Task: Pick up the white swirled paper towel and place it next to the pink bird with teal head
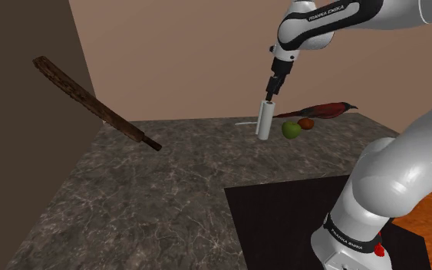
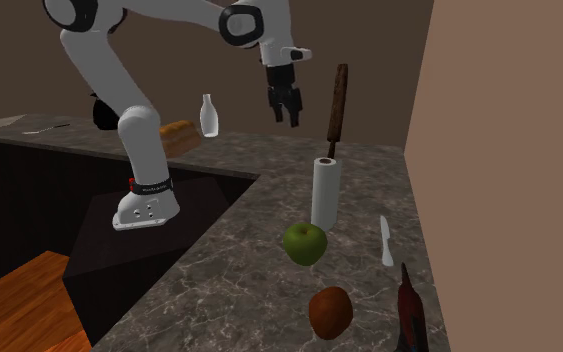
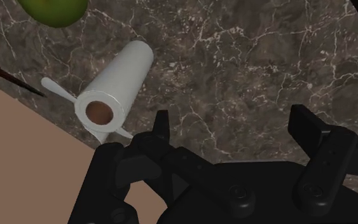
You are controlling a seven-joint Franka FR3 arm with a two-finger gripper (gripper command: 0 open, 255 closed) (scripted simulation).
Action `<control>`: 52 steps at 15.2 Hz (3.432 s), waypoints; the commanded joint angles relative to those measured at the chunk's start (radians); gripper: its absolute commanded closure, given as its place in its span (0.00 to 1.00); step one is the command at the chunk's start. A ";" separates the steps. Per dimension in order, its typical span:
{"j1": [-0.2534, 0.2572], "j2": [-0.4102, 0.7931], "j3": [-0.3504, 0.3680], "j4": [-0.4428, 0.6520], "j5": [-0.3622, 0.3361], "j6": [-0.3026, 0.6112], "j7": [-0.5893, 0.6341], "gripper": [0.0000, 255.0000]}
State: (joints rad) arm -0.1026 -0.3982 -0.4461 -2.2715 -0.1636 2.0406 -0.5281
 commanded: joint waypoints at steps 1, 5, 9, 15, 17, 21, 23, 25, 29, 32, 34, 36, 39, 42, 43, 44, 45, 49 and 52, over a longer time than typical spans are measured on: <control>0.001 0.063 -0.040 0.032 0.014 0.030 -0.045 0.00; 0.002 0.202 -0.119 0.110 0.072 0.082 -0.148 0.00; -0.009 0.360 -0.184 0.208 0.171 0.117 -0.268 0.00; -0.026 0.448 -0.196 0.221 0.237 0.172 -0.327 0.00; -0.028 0.465 -0.196 0.211 0.251 0.196 -0.337 0.00; -0.029 0.479 -0.195 0.203 0.263 0.214 -0.346 0.00; -0.029 0.479 -0.195 0.203 0.264 0.214 -0.346 0.00; -0.029 0.479 -0.195 0.203 0.264 0.214 -0.346 0.00; -0.029 0.479 -0.195 0.203 0.263 0.214 -0.346 1.00; -0.029 0.479 -0.195 0.203 0.263 0.214 -0.345 1.00; -0.029 0.479 -0.195 0.203 0.263 0.214 -0.345 1.00; -0.029 0.479 -0.195 0.203 0.263 0.214 -0.346 1.00; -0.027 0.459 -0.196 0.225 0.246 0.177 -0.333 1.00; -0.025 0.442 -0.196 0.250 0.231 0.139 -0.322 1.00; -0.024 0.437 -0.196 0.258 0.226 0.126 -0.318 1.00; -0.023 0.431 -0.196 0.267 0.222 0.113 -0.315 1.00; -0.023 0.427 -0.196 0.276 0.218 0.101 -0.312 1.00; -0.021 0.410 -0.195 0.314 0.205 0.049 -0.302 1.00; -0.020 0.400 -0.194 0.345 0.197 0.010 -0.296 1.00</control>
State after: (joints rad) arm -0.1223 0.0041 -0.6402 -1.9388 0.0350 2.0661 -0.8242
